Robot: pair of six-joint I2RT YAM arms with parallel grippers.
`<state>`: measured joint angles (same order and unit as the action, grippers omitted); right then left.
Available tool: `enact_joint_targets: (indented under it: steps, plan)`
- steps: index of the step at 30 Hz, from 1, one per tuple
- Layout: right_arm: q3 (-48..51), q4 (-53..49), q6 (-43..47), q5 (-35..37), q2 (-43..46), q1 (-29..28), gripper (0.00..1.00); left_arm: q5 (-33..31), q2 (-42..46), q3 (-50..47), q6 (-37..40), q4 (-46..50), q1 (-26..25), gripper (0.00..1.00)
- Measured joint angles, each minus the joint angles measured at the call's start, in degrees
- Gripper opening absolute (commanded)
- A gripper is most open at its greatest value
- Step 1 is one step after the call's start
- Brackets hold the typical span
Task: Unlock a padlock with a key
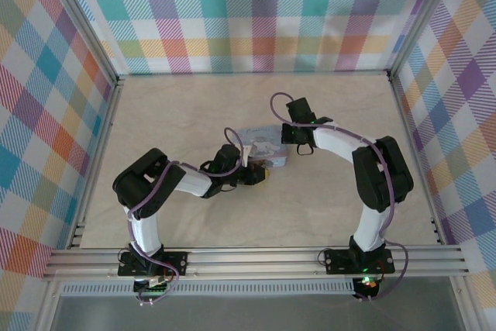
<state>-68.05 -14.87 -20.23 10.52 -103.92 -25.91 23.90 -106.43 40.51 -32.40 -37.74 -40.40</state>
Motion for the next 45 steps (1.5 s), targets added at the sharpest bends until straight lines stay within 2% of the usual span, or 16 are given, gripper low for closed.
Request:
enact_joint_targets:
  steps: [5, 16, 30, 39, 45]
  plan:
    - [1.0, -1.1, 0.3, -1.0, 3.3, 2.2, 0.00, 0.0, 0.0, 1.9, -1.9, 2.5, 0.0, 0.05]
    - [10.8, -1.5, 0.0, -3.3, 19.3, 5.3, 0.00, 0.0, 0.0, 6.2, -4.0, 7.8, 0.0, 0.05]
    - [25.2, 4.1, -6.1, -19.4, 45.6, 7.2, 0.00, 0.1, 0.2, 8.5, -5.7, 11.5, 0.0, 0.05]
    - [30.1, 9.2, -13.3, -27.4, 55.6, 8.2, 0.00, 0.3, 0.9, 8.6, -6.2, 12.2, 0.0, 0.05]
    - [34.9, 12.5, -19.7, -29.9, 60.0, 8.5, 0.00, 0.7, 1.1, 9.6, -6.9, 12.3, 0.1, 0.05]
